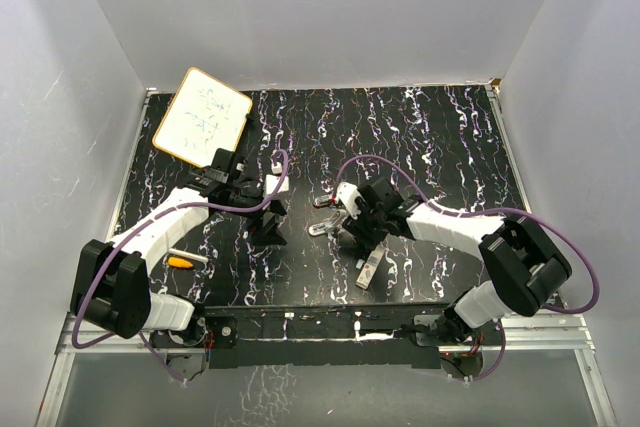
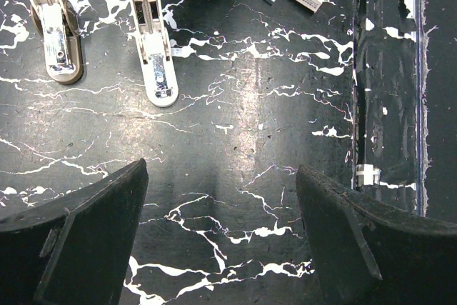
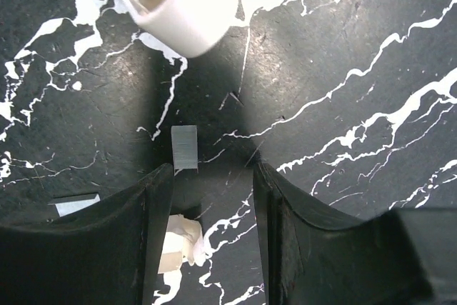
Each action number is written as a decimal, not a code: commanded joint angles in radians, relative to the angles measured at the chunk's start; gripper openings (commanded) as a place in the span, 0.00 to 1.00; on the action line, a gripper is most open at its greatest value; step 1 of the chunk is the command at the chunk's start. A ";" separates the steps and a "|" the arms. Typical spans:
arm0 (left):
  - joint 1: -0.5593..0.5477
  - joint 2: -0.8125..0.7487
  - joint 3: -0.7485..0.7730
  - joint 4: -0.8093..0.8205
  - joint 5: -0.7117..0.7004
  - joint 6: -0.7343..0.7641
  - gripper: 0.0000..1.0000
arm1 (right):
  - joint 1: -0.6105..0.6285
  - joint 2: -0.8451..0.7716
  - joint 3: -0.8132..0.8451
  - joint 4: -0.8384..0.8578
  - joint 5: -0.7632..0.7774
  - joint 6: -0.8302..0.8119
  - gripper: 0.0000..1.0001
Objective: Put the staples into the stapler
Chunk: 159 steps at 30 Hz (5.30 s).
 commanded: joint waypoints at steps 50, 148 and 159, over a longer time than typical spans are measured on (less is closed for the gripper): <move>0.009 -0.031 0.103 0.005 -0.051 -0.101 0.95 | -0.028 -0.023 0.051 -0.028 -0.151 -0.080 0.11; 0.076 0.000 0.145 1.324 0.255 -1.697 0.35 | -0.189 -0.020 0.612 0.325 -0.980 0.676 0.11; 0.073 0.003 0.148 1.323 0.261 -1.692 0.27 | -0.189 -0.020 0.613 0.325 -0.970 0.676 0.11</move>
